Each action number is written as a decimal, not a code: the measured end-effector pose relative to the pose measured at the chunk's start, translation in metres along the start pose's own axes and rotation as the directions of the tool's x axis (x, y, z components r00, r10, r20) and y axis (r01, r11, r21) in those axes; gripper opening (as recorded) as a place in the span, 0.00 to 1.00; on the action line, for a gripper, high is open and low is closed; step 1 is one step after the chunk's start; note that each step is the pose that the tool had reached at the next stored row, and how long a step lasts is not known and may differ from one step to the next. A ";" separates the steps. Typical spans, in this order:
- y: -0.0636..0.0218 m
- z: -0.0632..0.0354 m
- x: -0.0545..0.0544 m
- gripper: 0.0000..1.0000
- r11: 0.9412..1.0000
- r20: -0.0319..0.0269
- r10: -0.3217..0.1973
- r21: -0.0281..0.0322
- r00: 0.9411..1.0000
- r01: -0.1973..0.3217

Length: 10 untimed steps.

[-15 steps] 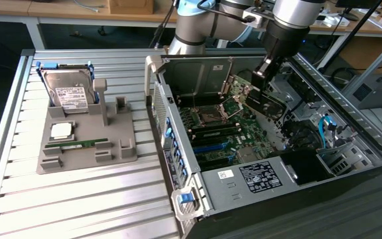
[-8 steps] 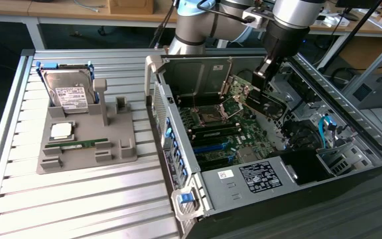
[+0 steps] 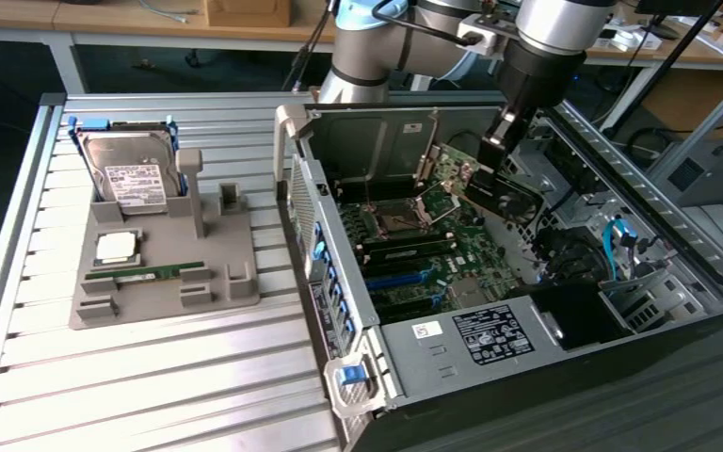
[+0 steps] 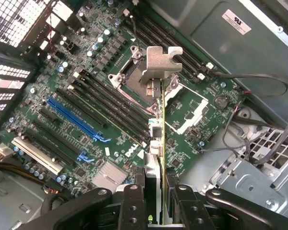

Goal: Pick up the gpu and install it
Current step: 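Insert the gpu into the slot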

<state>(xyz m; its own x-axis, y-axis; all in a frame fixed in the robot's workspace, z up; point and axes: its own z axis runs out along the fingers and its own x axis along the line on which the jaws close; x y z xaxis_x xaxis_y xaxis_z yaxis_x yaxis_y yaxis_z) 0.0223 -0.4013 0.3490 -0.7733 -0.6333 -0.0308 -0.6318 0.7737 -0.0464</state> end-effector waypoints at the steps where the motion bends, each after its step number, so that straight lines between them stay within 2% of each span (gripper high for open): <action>1: 0.0000 0.0000 0.000 0.27 1.000 0.000 -0.007 0.000 1.000 0.007; 10: 0.0000 0.0004 0.000 0.27 0.997 0.004 -0.081 -0.002 0.997 0.081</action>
<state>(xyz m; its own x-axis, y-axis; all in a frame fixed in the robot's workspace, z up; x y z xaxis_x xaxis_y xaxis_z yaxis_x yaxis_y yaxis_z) 0.0223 -0.4013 0.3486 -0.7191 -0.6942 -0.0308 -0.6928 0.7197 -0.0465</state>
